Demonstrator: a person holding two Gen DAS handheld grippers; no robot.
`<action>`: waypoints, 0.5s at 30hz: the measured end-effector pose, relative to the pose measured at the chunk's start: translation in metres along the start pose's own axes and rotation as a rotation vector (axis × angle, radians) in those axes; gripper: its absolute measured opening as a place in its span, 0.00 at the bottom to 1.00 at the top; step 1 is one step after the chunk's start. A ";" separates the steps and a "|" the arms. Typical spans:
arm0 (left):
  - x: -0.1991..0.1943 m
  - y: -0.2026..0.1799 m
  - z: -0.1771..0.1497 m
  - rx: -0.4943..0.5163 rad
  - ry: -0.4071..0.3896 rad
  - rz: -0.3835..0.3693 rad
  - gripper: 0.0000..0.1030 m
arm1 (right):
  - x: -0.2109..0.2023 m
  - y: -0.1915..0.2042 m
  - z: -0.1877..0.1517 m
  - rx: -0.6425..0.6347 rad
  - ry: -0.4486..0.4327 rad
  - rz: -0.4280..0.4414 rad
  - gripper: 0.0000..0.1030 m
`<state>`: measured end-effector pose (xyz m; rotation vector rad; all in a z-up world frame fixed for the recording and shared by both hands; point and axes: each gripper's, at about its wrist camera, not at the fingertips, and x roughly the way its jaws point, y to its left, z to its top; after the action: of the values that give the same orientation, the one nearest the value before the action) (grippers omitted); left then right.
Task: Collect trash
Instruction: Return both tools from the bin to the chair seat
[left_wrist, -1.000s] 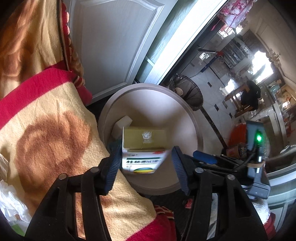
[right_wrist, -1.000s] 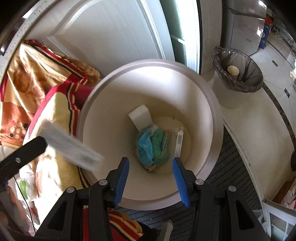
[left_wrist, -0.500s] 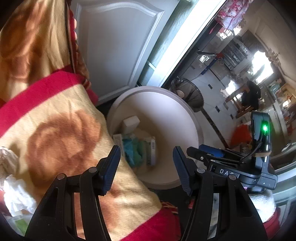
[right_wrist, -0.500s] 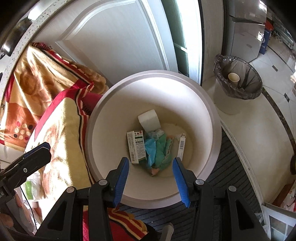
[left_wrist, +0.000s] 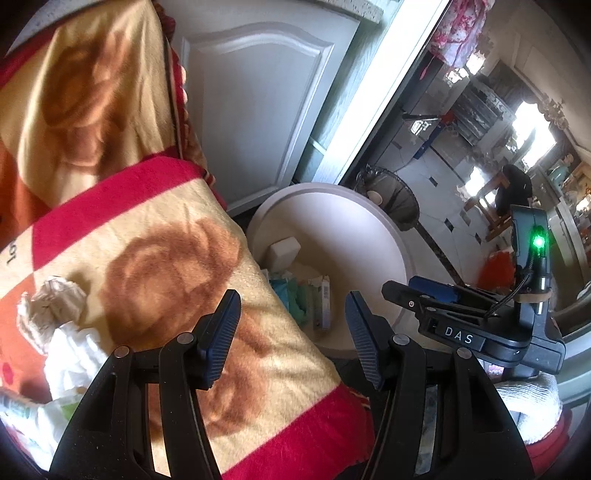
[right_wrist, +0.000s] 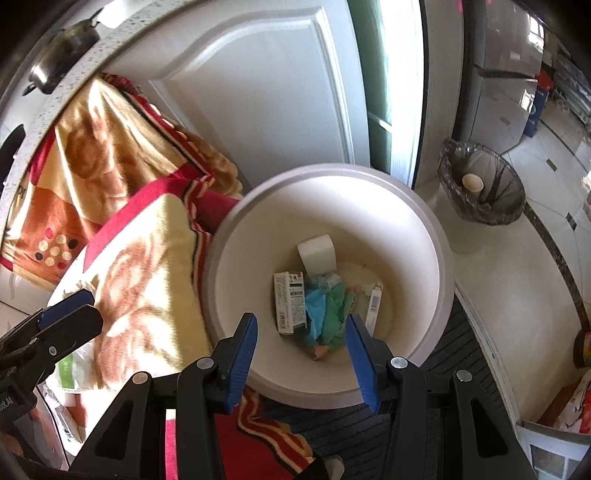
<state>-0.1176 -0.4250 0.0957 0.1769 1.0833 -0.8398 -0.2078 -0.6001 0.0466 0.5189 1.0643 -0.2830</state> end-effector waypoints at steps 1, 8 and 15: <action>-0.004 0.000 -0.001 0.003 -0.008 0.006 0.56 | -0.002 0.004 -0.001 -0.004 -0.006 0.002 0.49; -0.034 0.002 -0.008 0.010 -0.055 0.024 0.56 | -0.016 0.034 -0.006 -0.057 -0.040 0.023 0.53; -0.067 0.016 -0.015 0.004 -0.113 0.064 0.56 | -0.030 0.069 -0.010 -0.120 -0.065 0.054 0.54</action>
<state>-0.1312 -0.3717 0.1398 0.1646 0.9650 -0.7849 -0.1977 -0.5374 0.0876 0.4277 0.9962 -0.1863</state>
